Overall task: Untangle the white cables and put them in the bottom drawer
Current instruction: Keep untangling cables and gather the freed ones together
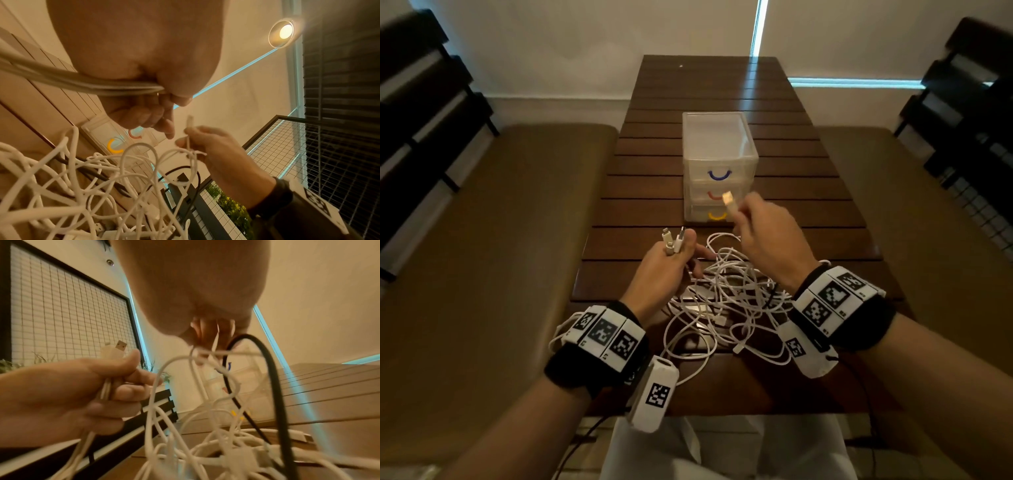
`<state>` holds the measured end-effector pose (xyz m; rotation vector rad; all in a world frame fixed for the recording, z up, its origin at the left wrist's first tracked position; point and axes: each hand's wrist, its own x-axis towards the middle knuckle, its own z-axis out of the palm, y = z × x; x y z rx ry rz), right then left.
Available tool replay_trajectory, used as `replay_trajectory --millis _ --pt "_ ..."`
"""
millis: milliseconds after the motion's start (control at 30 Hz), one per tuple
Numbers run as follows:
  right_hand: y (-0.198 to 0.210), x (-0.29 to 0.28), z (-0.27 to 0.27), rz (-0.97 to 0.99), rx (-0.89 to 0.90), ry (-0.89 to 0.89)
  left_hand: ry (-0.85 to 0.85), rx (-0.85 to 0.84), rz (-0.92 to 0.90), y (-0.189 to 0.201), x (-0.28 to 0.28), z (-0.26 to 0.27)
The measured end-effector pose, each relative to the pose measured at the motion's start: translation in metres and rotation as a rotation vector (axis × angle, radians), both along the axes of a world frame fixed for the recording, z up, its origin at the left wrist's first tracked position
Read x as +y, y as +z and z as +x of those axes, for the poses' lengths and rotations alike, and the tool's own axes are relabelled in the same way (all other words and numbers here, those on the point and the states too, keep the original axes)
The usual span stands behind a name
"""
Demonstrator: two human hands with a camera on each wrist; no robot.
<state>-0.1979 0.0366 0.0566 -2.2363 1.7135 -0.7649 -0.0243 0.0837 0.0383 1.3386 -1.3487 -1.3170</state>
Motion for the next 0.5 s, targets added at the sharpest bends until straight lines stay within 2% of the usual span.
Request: replay_trajectory --millis 100,167,200,333,433,500 --pt "0.018 0.007 0.011 -0.232 -0.319 0.005 0.019 0.001 -0.043 0.003 -0.001 0.001" --pt "0.030 0.012 0.019 -0.285 -0.474 0.054 0.021 0.020 -0.066 0.005 -0.001 0.002" --pt "0.033 0.015 0.022 -0.248 -0.506 0.093 0.031 0.037 -0.078 0.006 0.000 0.002" --pt "0.030 0.032 0.036 0.142 -0.549 0.251 0.090 0.103 -0.110 0.010 0.005 0.003" --pt "0.021 0.035 0.045 0.226 -0.671 0.282 0.091 0.236 -0.073 0.009 0.008 0.002" --pt "0.011 0.035 0.051 0.288 -0.620 0.352 0.094 0.299 -0.051 0.010 0.011 0.003"
